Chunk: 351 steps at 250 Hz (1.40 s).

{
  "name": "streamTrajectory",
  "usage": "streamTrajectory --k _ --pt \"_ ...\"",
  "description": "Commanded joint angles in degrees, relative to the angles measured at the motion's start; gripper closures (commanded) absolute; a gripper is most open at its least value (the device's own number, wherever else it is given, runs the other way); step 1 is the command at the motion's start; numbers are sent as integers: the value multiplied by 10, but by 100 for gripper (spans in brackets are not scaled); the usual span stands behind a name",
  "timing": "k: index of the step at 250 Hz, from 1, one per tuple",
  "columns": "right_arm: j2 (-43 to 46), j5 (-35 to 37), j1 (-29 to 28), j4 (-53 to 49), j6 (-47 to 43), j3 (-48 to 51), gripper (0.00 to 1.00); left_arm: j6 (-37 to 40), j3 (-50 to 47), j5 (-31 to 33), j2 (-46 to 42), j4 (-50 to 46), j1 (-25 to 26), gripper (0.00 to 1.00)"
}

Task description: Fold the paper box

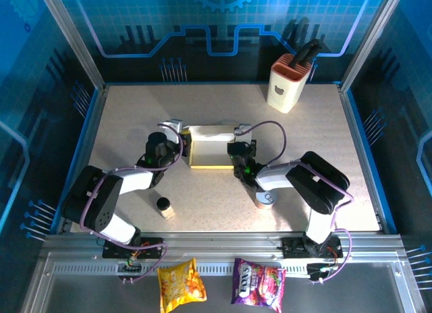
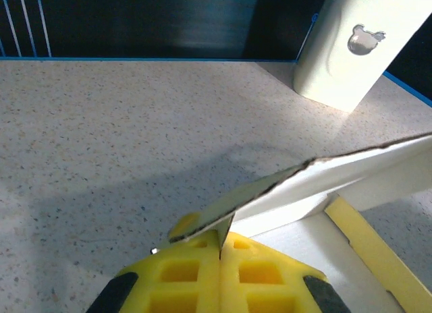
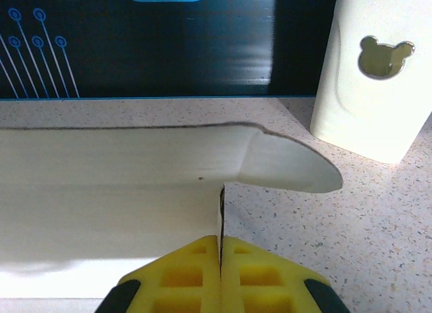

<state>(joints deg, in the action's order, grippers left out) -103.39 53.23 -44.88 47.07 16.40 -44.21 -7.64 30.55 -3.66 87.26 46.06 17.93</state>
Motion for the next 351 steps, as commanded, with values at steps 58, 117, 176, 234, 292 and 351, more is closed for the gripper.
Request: streamTrajectory --k 58,117,176,234,292,351 --pt "7 -36 -4 -39 10 -13 100 -80 -6 15 -21 29 31 100" --pt "3 -29 -10 -40 13 -14 100 -92 11 29 -8 21 49 100" --pt "2 -20 -15 -48 28 -11 100 -105 -3 38 10 43 55 100" --pt "0 -9 -25 -38 31 1 100 -100 -21 53 8 62 66 99" --pt "1 1 -30 -19 23 20 100 -92 -51 49 6 86 74 97" --pt "-3 10 -37 16 12 48 100 -95 -78 54 7 117 82 93"
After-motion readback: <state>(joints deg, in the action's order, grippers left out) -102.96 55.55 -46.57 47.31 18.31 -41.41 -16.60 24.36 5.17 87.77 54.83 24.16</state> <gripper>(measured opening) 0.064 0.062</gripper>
